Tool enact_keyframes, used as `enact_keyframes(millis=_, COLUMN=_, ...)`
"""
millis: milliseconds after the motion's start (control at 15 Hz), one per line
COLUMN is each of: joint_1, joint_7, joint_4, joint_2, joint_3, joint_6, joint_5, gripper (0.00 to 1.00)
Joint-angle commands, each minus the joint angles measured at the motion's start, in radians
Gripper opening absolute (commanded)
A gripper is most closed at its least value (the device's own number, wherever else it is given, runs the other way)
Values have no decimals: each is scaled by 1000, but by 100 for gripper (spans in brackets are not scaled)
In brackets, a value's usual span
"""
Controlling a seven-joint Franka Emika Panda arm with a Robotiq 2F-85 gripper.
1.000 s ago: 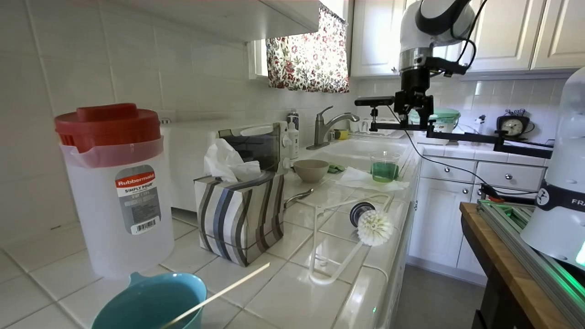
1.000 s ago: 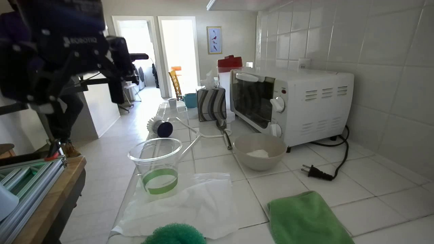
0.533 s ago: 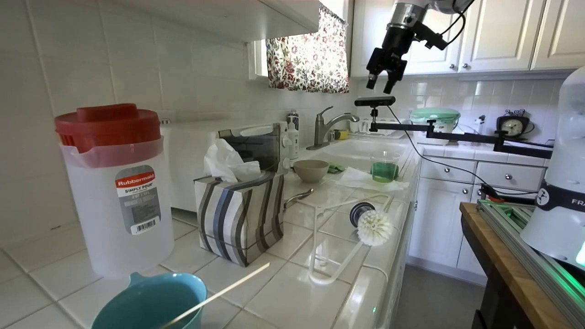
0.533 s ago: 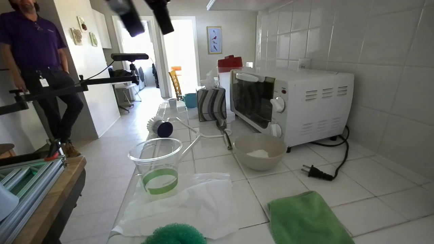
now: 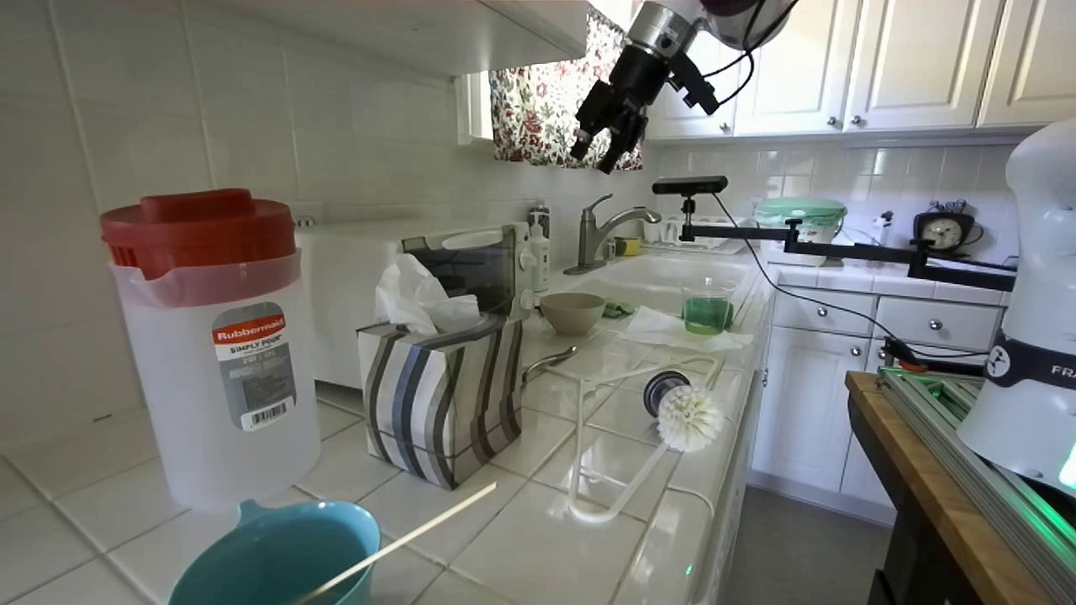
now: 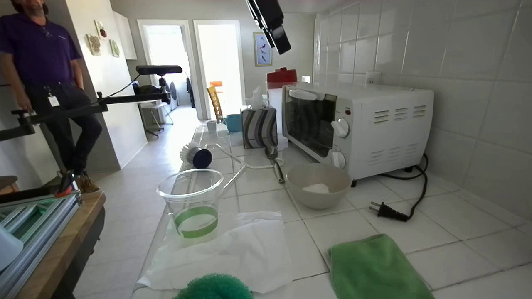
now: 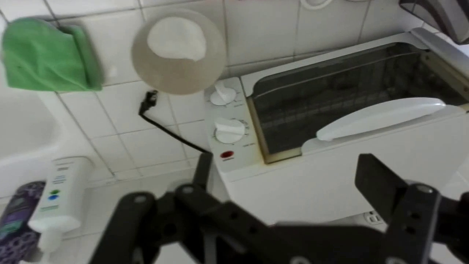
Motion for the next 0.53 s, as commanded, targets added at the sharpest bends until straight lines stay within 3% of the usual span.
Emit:
enact_keyframes(millis=0, joint_1=55, joint_7=-106, joint_4=87, joint_2=76, joint_3=-10, joint_6=-69, joint_5=135, gripper=100)
enact_keyframes(millis=333, joint_1=50, joint_7=-82, joint_4=148, joint_2=148, joint_3=37, joint_6=-194, joint_5=107, gripper=100)
enact_keyframes(millis=400, joint_1=40, joint_7=-44, joint_4=149, joint_2=158, joint_3=51, joint_6=-193, joint_5=54, gripper=100)
enact_keyframes(millis=467, joint_1=40, joint_7=-40, joint_4=113, joint_2=128, joint_3=52, joint_6=-160, joint_5=84, gripper=100)
